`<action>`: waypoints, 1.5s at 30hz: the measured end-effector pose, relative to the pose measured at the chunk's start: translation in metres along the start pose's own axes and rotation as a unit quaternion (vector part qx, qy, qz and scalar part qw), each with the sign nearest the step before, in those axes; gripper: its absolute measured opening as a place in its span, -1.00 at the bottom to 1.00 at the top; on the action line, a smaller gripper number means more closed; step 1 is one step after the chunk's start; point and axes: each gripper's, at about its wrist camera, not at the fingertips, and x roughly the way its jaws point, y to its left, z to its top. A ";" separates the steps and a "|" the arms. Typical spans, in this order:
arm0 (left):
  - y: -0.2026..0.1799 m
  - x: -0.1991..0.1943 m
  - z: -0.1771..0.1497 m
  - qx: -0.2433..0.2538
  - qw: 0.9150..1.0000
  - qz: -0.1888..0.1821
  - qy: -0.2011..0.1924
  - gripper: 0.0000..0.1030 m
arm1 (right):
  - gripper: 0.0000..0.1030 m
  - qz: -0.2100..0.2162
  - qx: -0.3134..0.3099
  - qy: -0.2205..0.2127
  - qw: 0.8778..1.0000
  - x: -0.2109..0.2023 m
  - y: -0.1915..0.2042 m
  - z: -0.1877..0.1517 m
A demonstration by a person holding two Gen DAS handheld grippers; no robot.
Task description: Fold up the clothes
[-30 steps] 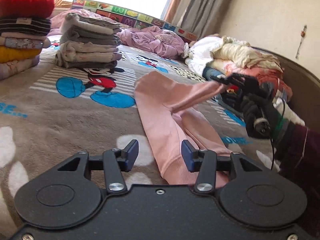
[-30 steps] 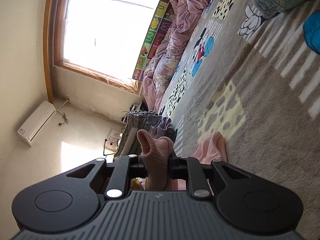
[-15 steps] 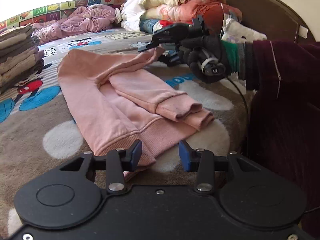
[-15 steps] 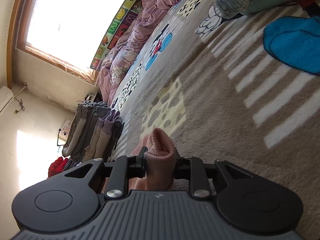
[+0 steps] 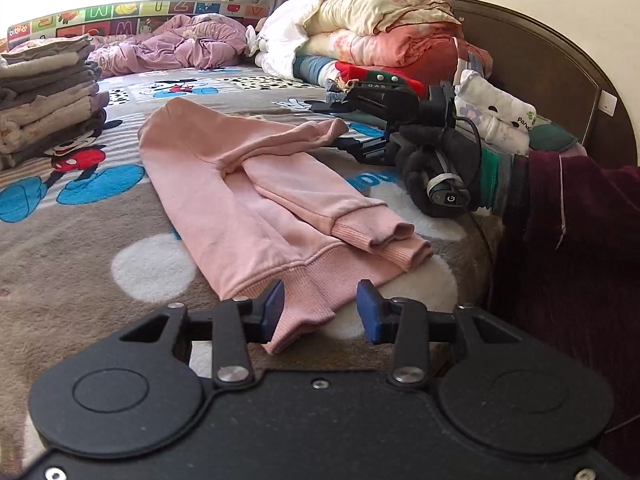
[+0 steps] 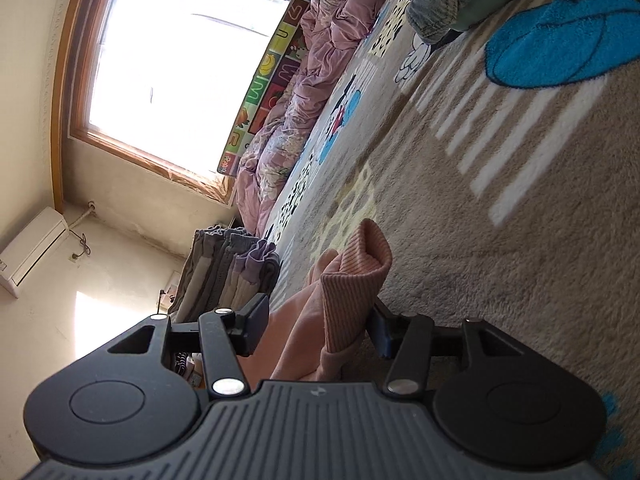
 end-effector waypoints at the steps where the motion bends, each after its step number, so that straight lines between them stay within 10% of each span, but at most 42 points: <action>1: 0.003 0.004 0.000 -0.012 1.000 0.002 0.001 -0.25 | 0.03 0.003 0.000 0.000 1.000 0.000 -0.001 0.001; 7: 0.000 0.032 0.008 -0.002 1.000 -0.008 0.026 -0.19 | -0.18 -0.011 -0.035 0.011 0.999 0.009 0.010 0.002; 14: 0.074 0.047 0.080 -0.047 0.995 0.070 -0.050 -0.21 | -0.36 -0.026 -0.027 0.016 0.999 0.009 0.008 0.004; 28: 0.144 0.187 0.135 0.012 0.991 0.131 0.030 -0.59 | -0.46 -0.004 -0.060 0.025 0.998 -0.004 0.019 -0.003; 45: 0.168 0.179 0.161 -0.019 0.986 0.161 0.030 -0.60 | -0.46 -0.019 -0.068 0.035 0.997 0.001 0.018 -0.003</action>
